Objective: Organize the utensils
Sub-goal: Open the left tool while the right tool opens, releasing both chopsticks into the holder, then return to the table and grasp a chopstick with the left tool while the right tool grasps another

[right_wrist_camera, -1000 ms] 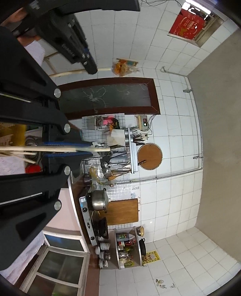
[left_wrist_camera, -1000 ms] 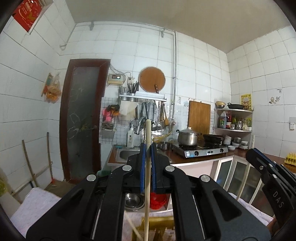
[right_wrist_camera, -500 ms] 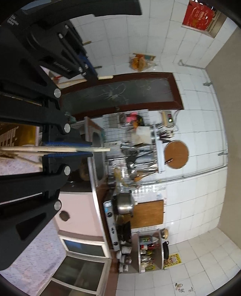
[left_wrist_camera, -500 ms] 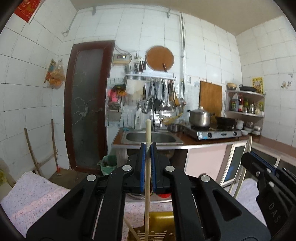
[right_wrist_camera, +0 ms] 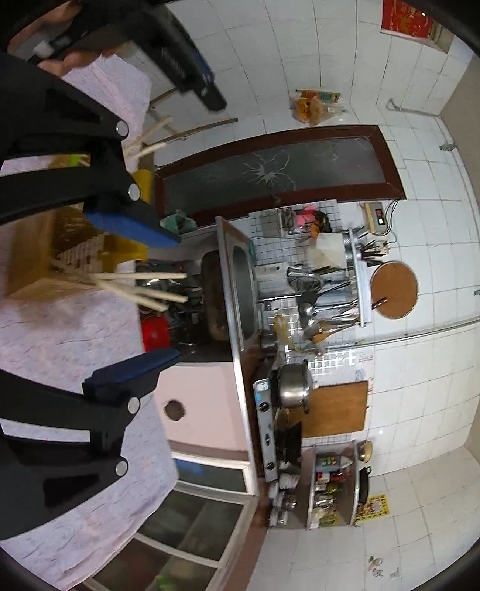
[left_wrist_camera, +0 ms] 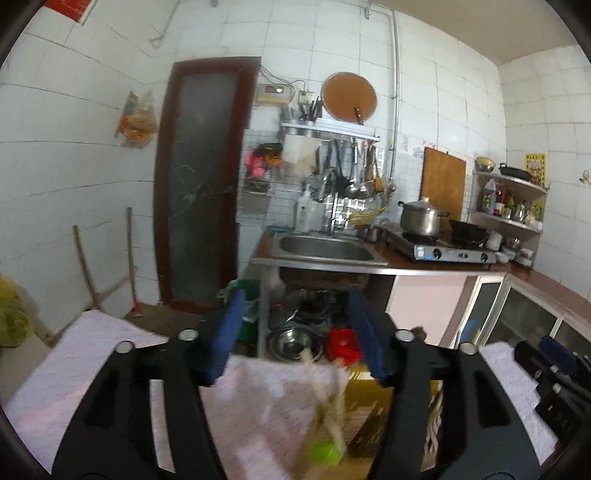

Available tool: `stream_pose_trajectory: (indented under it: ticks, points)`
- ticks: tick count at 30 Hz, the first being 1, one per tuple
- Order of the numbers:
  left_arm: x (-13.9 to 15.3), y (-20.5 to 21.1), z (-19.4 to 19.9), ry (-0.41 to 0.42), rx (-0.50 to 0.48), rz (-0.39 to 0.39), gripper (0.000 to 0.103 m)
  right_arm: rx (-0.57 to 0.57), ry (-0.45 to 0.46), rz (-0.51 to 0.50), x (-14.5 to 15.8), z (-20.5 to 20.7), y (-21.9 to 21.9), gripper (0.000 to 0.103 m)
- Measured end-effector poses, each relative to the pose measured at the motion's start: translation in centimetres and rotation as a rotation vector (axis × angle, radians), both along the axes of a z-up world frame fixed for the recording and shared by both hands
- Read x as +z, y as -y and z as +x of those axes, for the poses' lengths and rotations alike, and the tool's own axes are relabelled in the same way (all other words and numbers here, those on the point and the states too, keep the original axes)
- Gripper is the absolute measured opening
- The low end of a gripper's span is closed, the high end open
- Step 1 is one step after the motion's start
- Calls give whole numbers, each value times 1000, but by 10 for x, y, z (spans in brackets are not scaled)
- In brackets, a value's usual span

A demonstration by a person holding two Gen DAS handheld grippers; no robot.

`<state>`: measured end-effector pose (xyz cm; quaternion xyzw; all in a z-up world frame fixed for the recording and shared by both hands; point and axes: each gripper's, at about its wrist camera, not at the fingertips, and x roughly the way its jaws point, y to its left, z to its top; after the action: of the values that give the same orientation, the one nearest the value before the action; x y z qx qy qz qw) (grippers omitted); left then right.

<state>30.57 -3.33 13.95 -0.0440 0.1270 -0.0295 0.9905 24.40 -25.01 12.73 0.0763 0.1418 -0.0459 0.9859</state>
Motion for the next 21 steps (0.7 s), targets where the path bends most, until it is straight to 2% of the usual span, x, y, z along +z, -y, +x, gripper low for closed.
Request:
stream_pose_trajectory:
  ticks: [2,8,14,21]
  points:
    - [0,-9,-20,-30,-12,17,77,2,-26,-7,-2,-16,-2,58]
    - [-27,-31,-83,-98,-12,96,95,9,-122,-19,-27,-70,-12,58]
    - [-74,-48,-129,-201,-43,96,98,26,-238,-5,-77,-107,-27,58]
    - [-125,-45,-149,-346,-97,117,98,28,-340,-6,-127,-122,-39,58]
